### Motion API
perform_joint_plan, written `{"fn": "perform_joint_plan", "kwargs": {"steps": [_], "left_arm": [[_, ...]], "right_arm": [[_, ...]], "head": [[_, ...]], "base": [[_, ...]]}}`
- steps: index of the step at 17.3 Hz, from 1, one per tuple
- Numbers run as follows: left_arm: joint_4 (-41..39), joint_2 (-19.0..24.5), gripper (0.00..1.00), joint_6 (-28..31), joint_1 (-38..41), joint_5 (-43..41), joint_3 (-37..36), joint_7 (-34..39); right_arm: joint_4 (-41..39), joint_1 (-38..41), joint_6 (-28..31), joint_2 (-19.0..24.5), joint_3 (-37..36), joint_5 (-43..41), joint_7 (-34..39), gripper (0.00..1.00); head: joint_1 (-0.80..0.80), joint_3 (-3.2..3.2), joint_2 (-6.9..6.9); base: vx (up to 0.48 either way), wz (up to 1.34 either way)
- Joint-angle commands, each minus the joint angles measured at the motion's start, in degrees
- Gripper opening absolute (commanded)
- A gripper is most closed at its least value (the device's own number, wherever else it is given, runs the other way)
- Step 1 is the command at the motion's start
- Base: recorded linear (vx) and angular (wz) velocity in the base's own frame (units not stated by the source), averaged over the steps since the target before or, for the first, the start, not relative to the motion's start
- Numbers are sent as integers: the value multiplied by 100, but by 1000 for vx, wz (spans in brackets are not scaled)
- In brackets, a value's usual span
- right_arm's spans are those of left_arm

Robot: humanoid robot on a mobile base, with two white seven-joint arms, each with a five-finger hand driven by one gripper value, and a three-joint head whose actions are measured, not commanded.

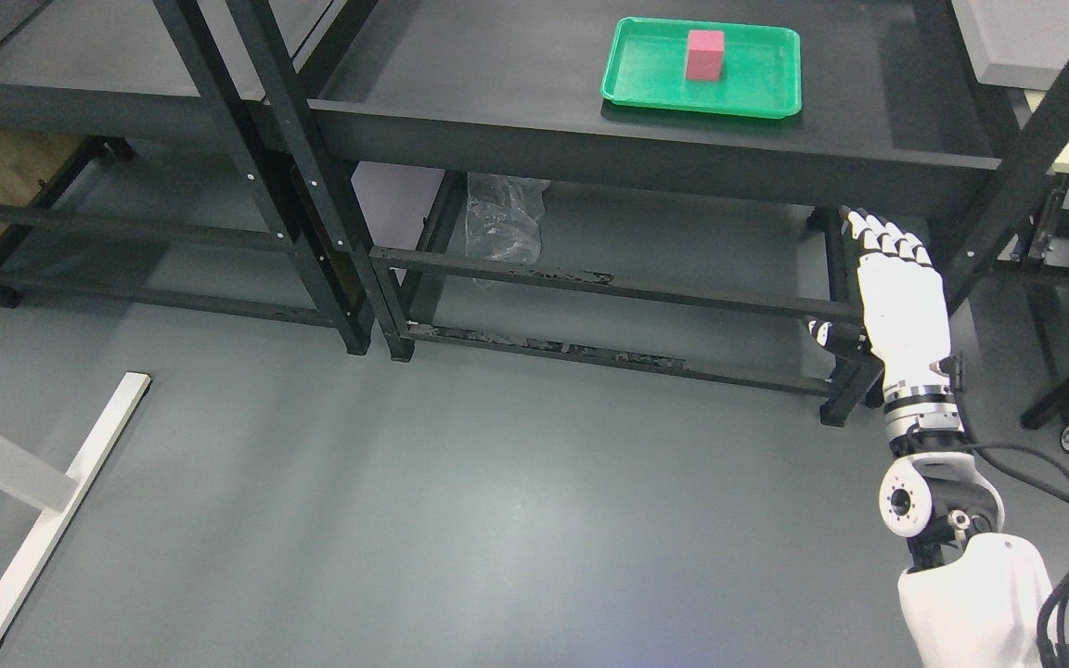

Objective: Pick pink block from left shelf to tray
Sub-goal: 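Drive toward the shelf and bring the right hand over the green tray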

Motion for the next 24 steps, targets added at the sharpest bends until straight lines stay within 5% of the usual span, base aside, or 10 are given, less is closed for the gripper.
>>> {"fn": "perform_joint_plan", "kwargs": {"steps": [1,24], "left_arm": [[-100,100,100,-4,-132,-9,0,-2],[-100,100,100,-4,-132,-9,0,-2]], "right_arm": [[-32,-137,-2,111,40,141,7,100],[3,-128,34,155,40,62,95,100]], "head": [[0,0,0],[0,0,0]], "base": [[223,134],[239,86]]}}
